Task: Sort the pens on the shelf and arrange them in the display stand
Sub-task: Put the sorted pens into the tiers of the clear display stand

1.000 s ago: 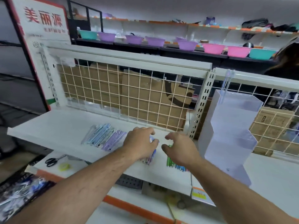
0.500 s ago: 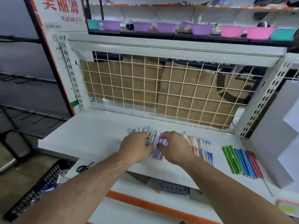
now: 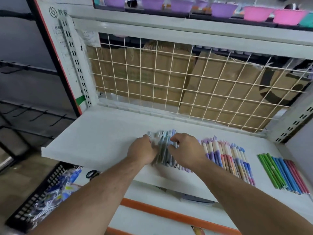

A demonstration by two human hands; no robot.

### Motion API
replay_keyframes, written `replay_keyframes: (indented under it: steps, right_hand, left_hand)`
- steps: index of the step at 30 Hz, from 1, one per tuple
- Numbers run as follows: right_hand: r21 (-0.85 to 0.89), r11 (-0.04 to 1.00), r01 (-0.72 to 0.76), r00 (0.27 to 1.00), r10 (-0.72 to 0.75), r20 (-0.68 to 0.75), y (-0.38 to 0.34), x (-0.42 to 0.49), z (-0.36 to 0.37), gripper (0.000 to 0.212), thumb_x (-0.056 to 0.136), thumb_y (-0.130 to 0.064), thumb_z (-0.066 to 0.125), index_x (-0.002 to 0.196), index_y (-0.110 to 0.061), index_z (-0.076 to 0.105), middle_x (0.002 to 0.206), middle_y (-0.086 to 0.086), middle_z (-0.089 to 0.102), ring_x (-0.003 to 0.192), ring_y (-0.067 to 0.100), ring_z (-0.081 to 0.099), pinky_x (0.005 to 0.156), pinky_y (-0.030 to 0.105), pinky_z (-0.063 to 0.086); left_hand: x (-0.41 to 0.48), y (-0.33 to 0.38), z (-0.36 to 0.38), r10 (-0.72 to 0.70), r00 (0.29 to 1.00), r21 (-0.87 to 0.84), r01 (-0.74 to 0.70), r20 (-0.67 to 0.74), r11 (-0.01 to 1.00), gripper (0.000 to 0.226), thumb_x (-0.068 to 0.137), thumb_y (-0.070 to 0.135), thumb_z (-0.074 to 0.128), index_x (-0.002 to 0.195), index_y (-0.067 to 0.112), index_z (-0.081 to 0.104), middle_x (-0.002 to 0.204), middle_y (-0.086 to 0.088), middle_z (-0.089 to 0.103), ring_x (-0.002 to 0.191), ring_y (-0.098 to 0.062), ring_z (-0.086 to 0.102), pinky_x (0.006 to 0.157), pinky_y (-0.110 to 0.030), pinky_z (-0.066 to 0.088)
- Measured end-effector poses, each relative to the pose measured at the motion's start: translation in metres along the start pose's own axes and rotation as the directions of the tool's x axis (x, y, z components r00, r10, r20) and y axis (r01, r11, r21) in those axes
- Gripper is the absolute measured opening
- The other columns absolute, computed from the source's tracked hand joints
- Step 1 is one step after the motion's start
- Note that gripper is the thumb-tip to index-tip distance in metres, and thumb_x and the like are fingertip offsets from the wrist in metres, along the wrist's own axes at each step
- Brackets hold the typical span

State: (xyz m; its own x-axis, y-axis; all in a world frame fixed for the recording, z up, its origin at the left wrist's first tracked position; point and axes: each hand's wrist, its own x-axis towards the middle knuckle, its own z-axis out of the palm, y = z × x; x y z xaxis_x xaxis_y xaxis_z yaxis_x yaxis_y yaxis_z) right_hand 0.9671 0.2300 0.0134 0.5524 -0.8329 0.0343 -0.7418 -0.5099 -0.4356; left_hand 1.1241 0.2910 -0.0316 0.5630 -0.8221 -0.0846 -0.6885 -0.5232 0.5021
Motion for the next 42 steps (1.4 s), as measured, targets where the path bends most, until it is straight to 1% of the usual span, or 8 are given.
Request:
replay_keyframes:
  steps: [8,11,14,21,26,31,36,42]
  right_hand:
    - [0.052,0.999,-0.009,0.999,0.007,0.040,-0.002,0.019,0.009,0.031,0.094,-0.031,0.058,0.122,-0.021,0.068,0.119,-0.003,0.067,0.111,0.017,0.060,0.095,0.032,0.048]
    - [0.050,0.998,-0.029,0.998,0.026,0.059,-0.003,0.023,0.009,0.029,0.094,-0.031,0.057,0.119,-0.021,0.068,0.114,-0.005,0.068,0.105,0.015,0.061,0.088,0.029,0.051]
    - [0.042,0.997,-0.061,0.996,0.058,0.074,-0.004,0.027,0.011,0.023,0.093,-0.031,0.056,0.110,-0.024,0.069,0.102,-0.008,0.070,0.094,0.015,0.062,0.083,0.032,0.055]
    - [-0.004,0.999,-0.050,0.987,0.050,0.152,-0.010,0.030,0.019,0.015,0.087,-0.029,0.053,0.088,-0.023,0.067,0.082,-0.008,0.069,0.081,0.015,0.063,0.073,0.035,0.057]
    - [-0.062,0.997,-0.042,0.979,0.054,0.199,-0.017,0.033,0.026,0.018,0.088,-0.026,0.051,0.088,-0.018,0.068,0.087,-0.001,0.070,0.083,0.020,0.065,0.070,0.035,0.057]
    - [-0.127,0.991,-0.033,0.969,0.062,0.237,-0.031,0.041,0.038,0.018,0.086,-0.020,0.052,0.069,-0.020,0.045,0.080,0.002,0.059,0.078,0.027,0.060,0.056,0.027,0.040]
    - [-0.207,0.978,-0.029,0.954,0.089,0.287,-0.044,0.046,0.043,0.025,0.080,-0.005,0.064,0.103,-0.013,0.059,0.106,0.011,0.066,0.097,0.031,0.068,0.068,0.032,0.051]
    - [-0.171,0.984,-0.055,0.961,0.099,0.260,-0.050,0.056,0.049,0.032,0.087,0.001,0.057,0.119,-0.004,0.056,0.117,0.016,0.065,0.107,0.033,0.066,0.079,0.038,0.056]
  left_hand:
    - [0.017,-0.001,0.009,-0.050,0.998,0.095,0.052,-0.022,0.994,0.028,0.089,0.034,0.058,0.104,0.011,0.054,0.101,-0.006,0.066,0.092,-0.028,0.067,0.067,-0.028,0.043]
    - [0.019,0.000,0.006,-0.063,0.998,0.112,0.062,-0.001,0.992,0.022,0.089,0.032,0.057,0.099,0.012,0.054,0.085,0.000,0.063,0.076,-0.025,0.065,0.060,-0.027,0.041]
    - [0.020,0.003,0.001,-0.073,0.997,0.128,0.070,0.019,0.989,0.011,0.087,0.023,0.056,0.089,0.013,0.052,0.071,0.003,0.056,0.061,-0.021,0.059,0.052,-0.026,0.039]
    - [0.018,0.003,-0.006,-0.094,0.995,0.109,0.089,0.043,0.990,0.008,0.084,0.012,0.057,0.084,0.016,0.050,0.096,-0.007,0.068,0.092,-0.029,0.069,0.064,-0.027,0.046]
    - [0.020,-0.003,-0.001,-0.117,0.992,0.049,0.115,0.036,0.992,0.007,0.082,0.008,0.055,0.079,0.014,0.052,0.068,0.003,0.050,0.077,-0.026,0.064,0.060,-0.026,0.045]
    - [0.027,-0.013,0.002,-0.168,0.983,-0.085,0.174,0.069,0.981,0.006,0.078,0.017,0.059,0.079,0.011,0.062,0.073,-0.003,0.061,0.068,-0.022,0.058,0.051,-0.024,0.038]
    - [0.028,-0.015,0.000,-0.183,0.978,-0.166,0.198,0.101,0.966,0.013,0.077,0.019,0.063,0.067,0.012,0.059,0.062,-0.001,0.057,0.058,-0.019,0.056,0.044,-0.025,0.032]
    - [0.030,-0.016,0.000,-0.217,0.968,-0.187,0.238,0.124,0.953,0.014,0.074,0.013,0.058,0.062,0.013,0.050,0.079,-0.013,0.068,0.083,-0.031,0.069,0.049,-0.026,0.037]
